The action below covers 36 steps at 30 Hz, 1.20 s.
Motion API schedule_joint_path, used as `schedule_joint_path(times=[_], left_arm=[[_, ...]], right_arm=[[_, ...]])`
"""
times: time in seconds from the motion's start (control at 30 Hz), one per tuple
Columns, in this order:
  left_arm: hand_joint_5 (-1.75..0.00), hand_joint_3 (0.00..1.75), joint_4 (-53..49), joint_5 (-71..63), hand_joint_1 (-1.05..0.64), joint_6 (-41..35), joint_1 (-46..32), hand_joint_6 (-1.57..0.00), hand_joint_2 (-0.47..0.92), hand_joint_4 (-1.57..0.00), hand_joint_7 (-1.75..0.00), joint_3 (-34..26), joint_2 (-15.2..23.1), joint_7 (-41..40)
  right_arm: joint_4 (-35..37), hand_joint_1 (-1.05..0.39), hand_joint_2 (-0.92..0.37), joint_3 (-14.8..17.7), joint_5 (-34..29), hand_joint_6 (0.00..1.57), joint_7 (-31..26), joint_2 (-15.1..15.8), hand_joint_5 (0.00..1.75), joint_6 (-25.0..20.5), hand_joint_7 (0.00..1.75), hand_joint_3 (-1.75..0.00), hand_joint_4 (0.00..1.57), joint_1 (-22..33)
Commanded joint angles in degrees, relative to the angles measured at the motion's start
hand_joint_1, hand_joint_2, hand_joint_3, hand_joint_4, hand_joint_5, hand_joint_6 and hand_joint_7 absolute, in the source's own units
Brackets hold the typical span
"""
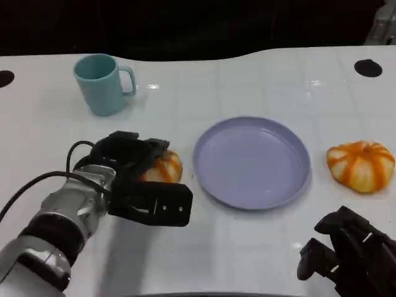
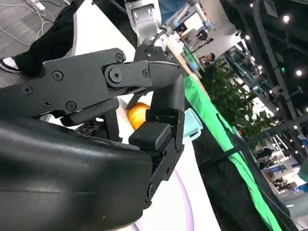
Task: Grasp the bread from the table and place it into the plate.
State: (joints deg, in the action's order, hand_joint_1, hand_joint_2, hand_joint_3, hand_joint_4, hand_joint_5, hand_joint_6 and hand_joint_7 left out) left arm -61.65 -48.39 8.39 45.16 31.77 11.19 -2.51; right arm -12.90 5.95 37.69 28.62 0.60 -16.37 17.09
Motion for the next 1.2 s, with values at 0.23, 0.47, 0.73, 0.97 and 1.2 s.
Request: schedule_joint_path(times=[0.23,0.47,0.73,0.97,1.2], left_arm=[[-0.06,0.00,-8.8,1.9,-0.30,0.8,3.9,-0.18,0.78,-0.07,0.00,1.5,-2.1,-1.8],[-0.04,0.00,-11.9,2.6,-0.23,1.1,3.8,-0.18,0.78,-0.07,-0.01,2.3,-3.6,-5.4],[-0.06,0.00,-13.8,1.5,-0.25,0.7,4.0,-0.22,0.78,-0.14,-0.01,4.1,-4.6,-7.1],[-0.10,0.01,-14.3,2.2,-0.19,1.6,4.0,-0.35,0.81,-0.30,-0.04,5.0,-4.8,-7.1],[-0.19,0.06,-14.5,4.7,-0.15,5.2,2.3,-0.67,0.91,-0.74,-0.06,3.1,-4.6,-11.1]], right_arm=[[-1.5,-0.55,-0.92,0.3,0.6,0.68,-0.2,0.6,1.59,-0.1,1.09,-0.26,0.63,0.8],[-1.6,-0.56,-0.92,0.4,0.4,0.68,-0.1,0.9,1.59,-0.1,1.10,-0.24,0.64,1.0],[-2.2,-0.55,-0.92,0.5,0.6,0.68,-0.2,0.9,1.59,-0.2,1.10,-0.25,0.63,1.6],[-3.1,-0.56,-0.92,0.1,0.3,0.67,0.0,0.8,1.59,0.2,1.10,-0.27,0.63,2.7],[-4.3,-0.56,-0.92,-0.1,0.8,0.65,0.5,0.8,1.59,0.3,1.10,-0.26,0.62,4.1]])
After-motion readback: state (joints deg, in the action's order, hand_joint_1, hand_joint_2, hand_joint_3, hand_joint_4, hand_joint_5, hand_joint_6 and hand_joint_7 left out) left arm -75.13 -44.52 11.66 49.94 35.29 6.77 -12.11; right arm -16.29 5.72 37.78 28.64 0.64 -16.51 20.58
